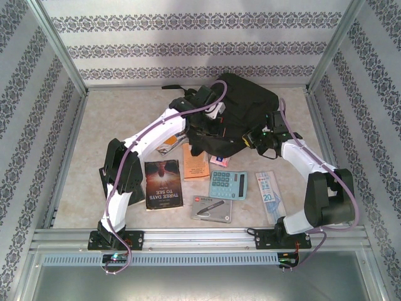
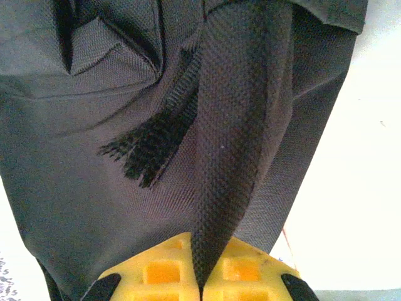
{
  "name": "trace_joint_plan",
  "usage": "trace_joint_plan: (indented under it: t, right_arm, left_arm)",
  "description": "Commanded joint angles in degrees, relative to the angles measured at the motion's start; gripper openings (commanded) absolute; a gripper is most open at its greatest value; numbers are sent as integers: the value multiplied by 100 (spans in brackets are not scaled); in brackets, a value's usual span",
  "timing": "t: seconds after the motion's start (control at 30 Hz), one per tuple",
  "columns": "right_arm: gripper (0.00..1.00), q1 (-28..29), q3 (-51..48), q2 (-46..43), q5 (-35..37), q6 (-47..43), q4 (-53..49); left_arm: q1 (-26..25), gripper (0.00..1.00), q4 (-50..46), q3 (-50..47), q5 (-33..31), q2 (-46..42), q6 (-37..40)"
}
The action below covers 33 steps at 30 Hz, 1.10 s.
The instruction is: Pack the student bag
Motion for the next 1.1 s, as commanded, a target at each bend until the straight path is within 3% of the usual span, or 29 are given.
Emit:
trace_joint_plan:
  t: [0.0,0.47,0.97,1.07]
  right_arm:
    - [0,-165,62,-43,166,-578,-393]
    - [0,-412,425,-31,426,-1598,-1103]
    - [0,-835,908,-21,1155,-1544,-1396]
    - [11,-829,1095,112,1071,-1562,-1407]
  left_arm:
    - [112,0,154,-139,-191,-338,114]
    - [425,0,269,-410,-218,-509,162]
    - [783,0,297,-338,-260,-474,215]
    - [777,0,290,-115,-104,-312,196]
